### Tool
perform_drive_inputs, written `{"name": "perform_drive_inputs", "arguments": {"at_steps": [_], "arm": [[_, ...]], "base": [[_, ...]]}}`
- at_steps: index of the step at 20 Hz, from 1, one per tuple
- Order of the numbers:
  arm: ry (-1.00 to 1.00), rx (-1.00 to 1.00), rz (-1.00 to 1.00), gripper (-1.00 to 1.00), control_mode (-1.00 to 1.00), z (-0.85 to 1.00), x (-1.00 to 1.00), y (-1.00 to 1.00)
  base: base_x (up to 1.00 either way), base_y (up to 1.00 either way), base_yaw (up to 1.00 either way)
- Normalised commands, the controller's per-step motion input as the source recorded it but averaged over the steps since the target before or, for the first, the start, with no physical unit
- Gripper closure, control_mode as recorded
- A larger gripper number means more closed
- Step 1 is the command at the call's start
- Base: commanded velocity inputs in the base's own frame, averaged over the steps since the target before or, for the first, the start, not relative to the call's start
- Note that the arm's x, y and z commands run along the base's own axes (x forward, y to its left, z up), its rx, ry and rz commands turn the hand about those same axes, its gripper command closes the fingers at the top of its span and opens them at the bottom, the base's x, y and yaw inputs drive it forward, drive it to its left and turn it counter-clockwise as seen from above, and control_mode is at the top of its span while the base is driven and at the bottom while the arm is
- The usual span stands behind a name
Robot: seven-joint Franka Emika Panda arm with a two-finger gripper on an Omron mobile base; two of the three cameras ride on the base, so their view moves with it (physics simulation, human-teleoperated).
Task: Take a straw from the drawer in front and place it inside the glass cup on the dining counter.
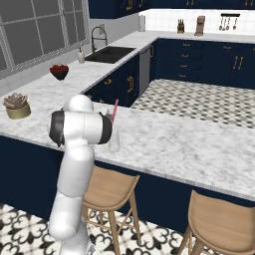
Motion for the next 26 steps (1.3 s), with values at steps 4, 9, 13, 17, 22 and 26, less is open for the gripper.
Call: {"name": "perform_drive_inputs", "arguments": {"at_steps": [4, 9, 13, 17, 22, 26], "arm": [[-0.18, 0.00, 0.00, 1.00, -1.00, -0.31, 0.06, 0.00], [-0.19, 0.00, 0.00, 1.00, -1.00, -0.40, 0.12, 0.00], [-0.20, 0.00, 0.00, 1.00, -1.00, -0.41, 0.06, 0.00], [-0.21, -0.01, 0.00, 1.00, -1.00, -0.45, 0.05, 0.00], [-0.23, -0.04, 0.00, 1.00, -1.00, -0.63, 0.04, 0.00], [-0.24, -0.08, 0.00, 1.00, -1.00, -0.74, 0.00, 0.09]], "base": [[0.00, 0.00, 0.00], [0.00, 0.00, 0.00], [0.00, 0.00, 0.00], [0.00, 0.00, 0.00], [0.00, 0.00, 0.00], [0.00, 0.00, 0.00]]}}
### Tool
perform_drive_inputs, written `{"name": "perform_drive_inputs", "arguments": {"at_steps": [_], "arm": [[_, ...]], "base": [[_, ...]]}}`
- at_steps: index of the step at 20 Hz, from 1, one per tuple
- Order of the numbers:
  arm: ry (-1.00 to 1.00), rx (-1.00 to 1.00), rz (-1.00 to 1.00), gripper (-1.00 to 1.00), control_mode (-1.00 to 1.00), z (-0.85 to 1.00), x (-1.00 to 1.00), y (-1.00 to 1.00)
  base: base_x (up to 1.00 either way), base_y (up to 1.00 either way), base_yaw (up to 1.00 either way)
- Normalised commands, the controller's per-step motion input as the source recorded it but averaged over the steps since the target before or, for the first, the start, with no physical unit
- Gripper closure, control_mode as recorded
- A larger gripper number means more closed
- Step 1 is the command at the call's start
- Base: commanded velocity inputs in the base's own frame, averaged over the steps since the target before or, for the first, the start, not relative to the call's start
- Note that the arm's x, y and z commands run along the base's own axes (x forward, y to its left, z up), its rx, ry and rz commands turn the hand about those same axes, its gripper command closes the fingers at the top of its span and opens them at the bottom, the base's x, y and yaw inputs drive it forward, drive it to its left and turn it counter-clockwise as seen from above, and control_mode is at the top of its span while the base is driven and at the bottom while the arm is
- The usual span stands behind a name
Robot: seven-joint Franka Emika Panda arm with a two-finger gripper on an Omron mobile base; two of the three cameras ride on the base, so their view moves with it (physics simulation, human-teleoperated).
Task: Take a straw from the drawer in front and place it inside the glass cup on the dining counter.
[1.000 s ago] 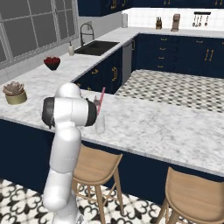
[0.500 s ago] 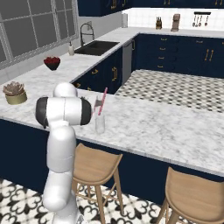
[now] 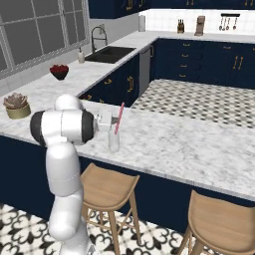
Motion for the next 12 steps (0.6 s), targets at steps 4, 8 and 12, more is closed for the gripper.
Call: {"name": "perform_drive_inputs", "arguments": {"at_steps": [4, 8, 12], "arm": [[-0.25, -0.01, 0.00, 1.00, -1.00, -0.29, 0.02, 0.27], [-0.27, 0.00, 0.00, 1.00, -1.00, 0.00, 0.00, 0.23], [-0.25, -0.02, 0.00, 1.00, -1.00, -0.51, 0.00, 0.02]], "base": [[0.00, 0.00, 0.00], [0.00, 0.00, 0.00], [0.00, 0.00, 0.00]]}}
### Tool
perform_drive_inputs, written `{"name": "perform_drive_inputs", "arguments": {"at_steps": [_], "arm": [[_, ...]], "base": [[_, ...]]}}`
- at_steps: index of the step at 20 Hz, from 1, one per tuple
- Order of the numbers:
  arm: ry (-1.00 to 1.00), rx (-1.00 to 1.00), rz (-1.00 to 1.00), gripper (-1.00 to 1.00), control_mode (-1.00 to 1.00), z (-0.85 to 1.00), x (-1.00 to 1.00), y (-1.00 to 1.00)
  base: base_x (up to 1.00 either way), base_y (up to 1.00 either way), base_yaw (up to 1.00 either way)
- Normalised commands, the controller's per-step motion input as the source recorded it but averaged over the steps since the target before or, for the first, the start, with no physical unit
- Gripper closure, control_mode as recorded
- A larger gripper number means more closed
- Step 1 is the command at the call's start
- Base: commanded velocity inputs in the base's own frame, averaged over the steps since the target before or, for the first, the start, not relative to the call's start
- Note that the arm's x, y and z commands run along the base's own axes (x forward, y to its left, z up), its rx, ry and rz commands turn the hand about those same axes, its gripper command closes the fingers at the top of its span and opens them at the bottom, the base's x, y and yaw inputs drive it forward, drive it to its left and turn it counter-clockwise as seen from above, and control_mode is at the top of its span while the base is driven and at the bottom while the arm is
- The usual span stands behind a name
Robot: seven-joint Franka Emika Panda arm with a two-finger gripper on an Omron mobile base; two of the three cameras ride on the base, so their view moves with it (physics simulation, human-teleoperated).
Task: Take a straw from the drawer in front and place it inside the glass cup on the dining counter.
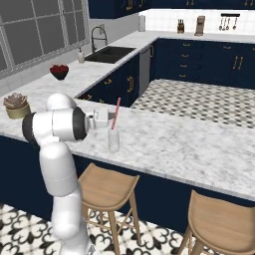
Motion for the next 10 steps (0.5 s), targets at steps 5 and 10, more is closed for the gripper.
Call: {"name": "perform_drive_inputs", "arguments": {"at_steps": [5, 10], "arm": [[-0.24, -0.03, 0.00, 1.00, -1.00, -0.76, 0.00, 0.00], [-0.28, -0.04, 0.00, 1.00, -1.00, -0.75, -0.01, 0.00]], "base": [[0.00, 0.00, 0.00], [0.00, 0.00, 0.00]]}}
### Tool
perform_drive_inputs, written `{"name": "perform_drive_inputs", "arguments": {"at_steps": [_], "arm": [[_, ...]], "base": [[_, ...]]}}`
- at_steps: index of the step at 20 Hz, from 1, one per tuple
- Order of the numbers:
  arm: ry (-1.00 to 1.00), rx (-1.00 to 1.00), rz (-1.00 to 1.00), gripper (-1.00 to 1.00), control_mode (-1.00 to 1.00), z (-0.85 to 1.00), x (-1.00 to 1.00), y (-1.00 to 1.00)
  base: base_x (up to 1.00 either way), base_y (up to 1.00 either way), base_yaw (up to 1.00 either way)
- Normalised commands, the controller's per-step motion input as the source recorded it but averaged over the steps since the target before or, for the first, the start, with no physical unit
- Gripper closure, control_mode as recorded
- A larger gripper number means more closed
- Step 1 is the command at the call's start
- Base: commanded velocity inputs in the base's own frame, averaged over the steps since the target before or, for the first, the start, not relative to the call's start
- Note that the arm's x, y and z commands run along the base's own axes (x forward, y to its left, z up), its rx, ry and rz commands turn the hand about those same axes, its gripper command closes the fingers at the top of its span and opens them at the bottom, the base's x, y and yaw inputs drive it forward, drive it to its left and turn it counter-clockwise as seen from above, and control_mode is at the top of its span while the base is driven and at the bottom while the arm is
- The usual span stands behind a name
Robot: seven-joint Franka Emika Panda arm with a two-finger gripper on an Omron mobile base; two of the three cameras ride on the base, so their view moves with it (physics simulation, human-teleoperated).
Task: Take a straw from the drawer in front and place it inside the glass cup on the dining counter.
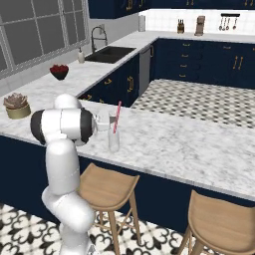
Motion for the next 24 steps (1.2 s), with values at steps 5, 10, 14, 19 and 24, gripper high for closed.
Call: {"name": "perform_drive_inputs", "arguments": {"at_steps": [5, 10, 14, 19, 24], "arm": [[-0.32, -0.05, 0.00, 1.00, -1.00, -0.85, -0.09, 0.00], [-0.37, -0.01, 0.00, 1.00, -1.00, -0.76, -0.45, 0.00], [-0.45, 0.00, 0.00, -1.00, -1.00, -0.40, -0.69, 0.00], [-0.44, 0.03, 0.00, -1.00, -1.00, -0.22, -0.59, -0.27], [-0.45, 0.08, 0.00, -1.00, -1.00, -0.18, -0.58, -0.31]], "base": [[0.00, 0.00, 0.00], [0.00, 0.00, 0.00], [0.00, 0.00, 0.00], [0.00, 0.00, 0.00], [0.00, 0.00, 0.00]]}}
